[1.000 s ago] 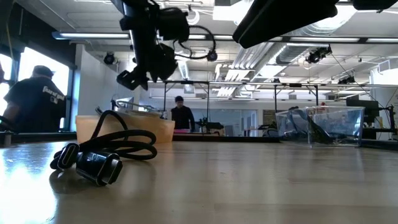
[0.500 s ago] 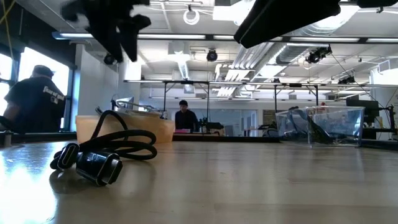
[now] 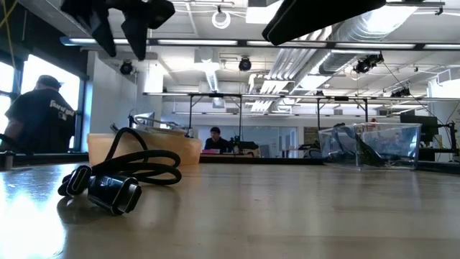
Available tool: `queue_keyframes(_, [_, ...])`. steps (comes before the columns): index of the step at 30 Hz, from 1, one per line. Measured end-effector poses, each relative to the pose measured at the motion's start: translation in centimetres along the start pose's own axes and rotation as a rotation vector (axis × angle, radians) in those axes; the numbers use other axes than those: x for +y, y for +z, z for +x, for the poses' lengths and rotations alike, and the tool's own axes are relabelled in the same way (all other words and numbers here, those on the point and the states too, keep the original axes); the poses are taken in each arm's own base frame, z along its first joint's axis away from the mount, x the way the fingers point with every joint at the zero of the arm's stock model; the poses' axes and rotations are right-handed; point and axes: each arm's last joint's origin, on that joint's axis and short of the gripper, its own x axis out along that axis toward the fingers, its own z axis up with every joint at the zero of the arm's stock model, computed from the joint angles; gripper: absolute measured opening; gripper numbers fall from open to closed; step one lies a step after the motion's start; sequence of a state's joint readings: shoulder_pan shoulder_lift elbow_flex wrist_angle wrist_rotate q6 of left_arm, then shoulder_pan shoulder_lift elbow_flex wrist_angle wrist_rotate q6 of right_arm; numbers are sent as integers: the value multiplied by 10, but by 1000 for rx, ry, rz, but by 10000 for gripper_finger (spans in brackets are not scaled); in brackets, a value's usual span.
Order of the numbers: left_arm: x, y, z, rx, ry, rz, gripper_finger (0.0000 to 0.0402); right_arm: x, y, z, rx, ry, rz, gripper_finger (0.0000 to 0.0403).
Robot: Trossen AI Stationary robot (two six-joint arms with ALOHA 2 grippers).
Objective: Pick & Place USB Port
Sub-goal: Put the black charger cable into the transparent bin
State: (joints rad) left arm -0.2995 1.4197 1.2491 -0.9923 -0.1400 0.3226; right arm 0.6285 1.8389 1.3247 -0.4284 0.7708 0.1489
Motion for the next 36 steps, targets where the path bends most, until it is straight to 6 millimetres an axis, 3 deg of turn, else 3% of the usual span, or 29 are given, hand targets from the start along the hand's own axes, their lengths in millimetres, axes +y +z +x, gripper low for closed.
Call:
queue_keyframes(6, [-15, 11, 27, 86, -30, 311, 184, 0, 1, 0, -4, 0, -15, 170])
queue_keyframes(13, [-13, 16, 58, 124, -96, 542, 184, 0, 0, 0, 1, 12, -22, 170])
queue_keyframes(23, [-2, 13, 78, 83, -261, 570, 184, 1, 0, 0, 3, 22, -18, 170])
queue_keyframes(28, [-4, 13, 83, 55, -262, 591, 184, 1, 0, 0, 6, 45, -9, 170])
queue_keyframes(36, [-14, -5, 107, 58, -276, 674, 184, 1, 0, 0, 7, 48, -8, 170])
